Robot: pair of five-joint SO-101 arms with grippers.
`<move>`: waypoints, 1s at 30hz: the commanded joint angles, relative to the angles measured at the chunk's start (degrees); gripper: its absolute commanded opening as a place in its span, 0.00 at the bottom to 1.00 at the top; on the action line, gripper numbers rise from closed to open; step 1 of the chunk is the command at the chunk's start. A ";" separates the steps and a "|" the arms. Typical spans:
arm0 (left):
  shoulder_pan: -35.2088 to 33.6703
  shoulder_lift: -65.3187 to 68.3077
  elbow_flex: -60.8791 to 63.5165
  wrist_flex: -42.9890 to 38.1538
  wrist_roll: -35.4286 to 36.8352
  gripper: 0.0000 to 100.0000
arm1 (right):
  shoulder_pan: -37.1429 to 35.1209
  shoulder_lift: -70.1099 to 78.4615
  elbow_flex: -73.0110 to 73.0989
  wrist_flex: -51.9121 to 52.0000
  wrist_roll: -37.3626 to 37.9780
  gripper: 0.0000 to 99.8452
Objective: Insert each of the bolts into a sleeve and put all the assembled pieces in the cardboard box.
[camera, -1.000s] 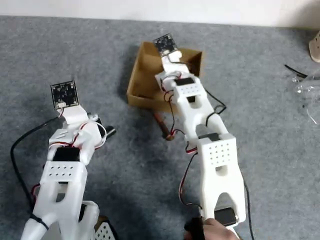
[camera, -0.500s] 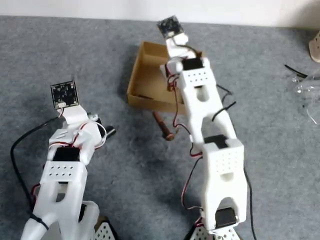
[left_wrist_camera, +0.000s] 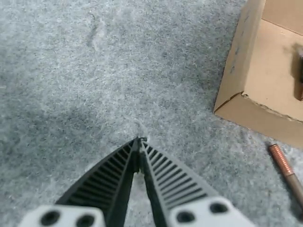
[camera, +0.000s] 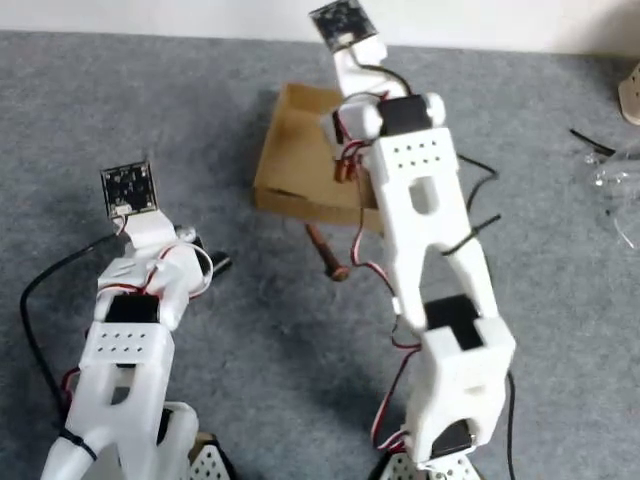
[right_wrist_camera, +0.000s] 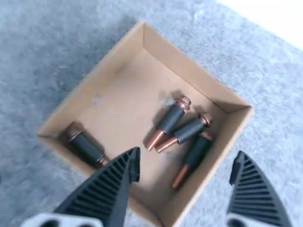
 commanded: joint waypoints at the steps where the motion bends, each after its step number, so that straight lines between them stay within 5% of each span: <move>1: -0.22 -0.13 -0.40 -1.05 -0.88 0.01 | -0.84 -8.13 -3.21 3.65 -4.31 0.28; 30: -0.22 -0.13 -0.40 -1.05 -1.05 0.01 | -6.02 -37.67 -0.84 27.03 -8.26 0.28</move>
